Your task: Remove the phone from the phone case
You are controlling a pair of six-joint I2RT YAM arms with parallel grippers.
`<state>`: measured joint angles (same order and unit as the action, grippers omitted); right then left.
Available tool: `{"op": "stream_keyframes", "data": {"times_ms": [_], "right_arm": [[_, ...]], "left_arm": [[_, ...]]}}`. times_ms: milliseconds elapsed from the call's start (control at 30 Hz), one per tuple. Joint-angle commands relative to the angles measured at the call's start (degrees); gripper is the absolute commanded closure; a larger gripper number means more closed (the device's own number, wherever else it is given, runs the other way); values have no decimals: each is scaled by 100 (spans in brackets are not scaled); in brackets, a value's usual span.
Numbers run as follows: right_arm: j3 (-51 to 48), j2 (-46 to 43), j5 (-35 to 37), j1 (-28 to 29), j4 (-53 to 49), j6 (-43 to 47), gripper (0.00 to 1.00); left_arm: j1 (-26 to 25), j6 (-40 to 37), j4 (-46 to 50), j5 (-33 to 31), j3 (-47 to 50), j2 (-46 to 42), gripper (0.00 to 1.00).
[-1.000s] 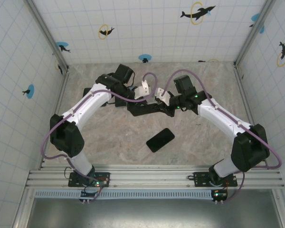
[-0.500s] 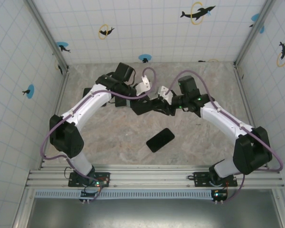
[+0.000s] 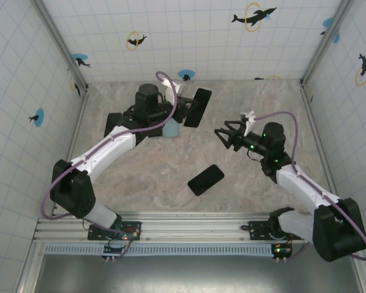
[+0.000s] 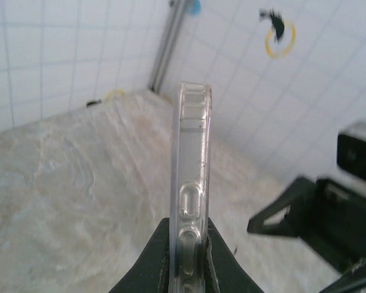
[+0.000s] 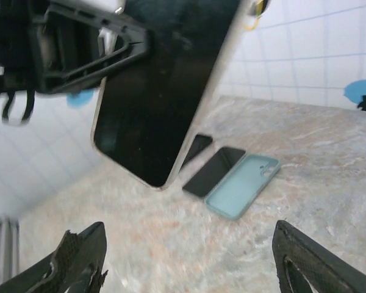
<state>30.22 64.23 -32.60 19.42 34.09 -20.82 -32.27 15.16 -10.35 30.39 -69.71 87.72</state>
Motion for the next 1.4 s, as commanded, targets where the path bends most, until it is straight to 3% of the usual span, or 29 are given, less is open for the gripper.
{"op": "stream_keyframes", "data": {"times_ms": [0,167,367,467,533,733,933,1367], "right_arm": [[-363,-130,754,-29,1559,-2125,28],[-698,-144,1611,147,2236,-3541,30],[-900,-45,2345,714,2627,-4402,32],[-969,138,2573,925,3004,-4727,34],[-908,311,2515,1024,3257,-4790,36],[-822,675,2415,1132,3848,-4941,41],[-724,1042,2400,1195,4306,-5157,55],[-460,1470,2137,1186,4784,-5319,72]], "left_arm": [[-99,1664,-1761,-620,377,-250,95],[-255,2759,-2753,-1134,670,-60,95],[-503,3858,-3792,-1737,795,277,92],[-637,4451,-3829,-2030,636,535,94],[-758,4882,-3761,-2322,540,681,100],[-944,5293,-4270,-2614,573,881,100],[-1043,5932,-4720,-2747,604,1104,100],[-1132,6126,-4846,-2827,645,1141,100]]}}
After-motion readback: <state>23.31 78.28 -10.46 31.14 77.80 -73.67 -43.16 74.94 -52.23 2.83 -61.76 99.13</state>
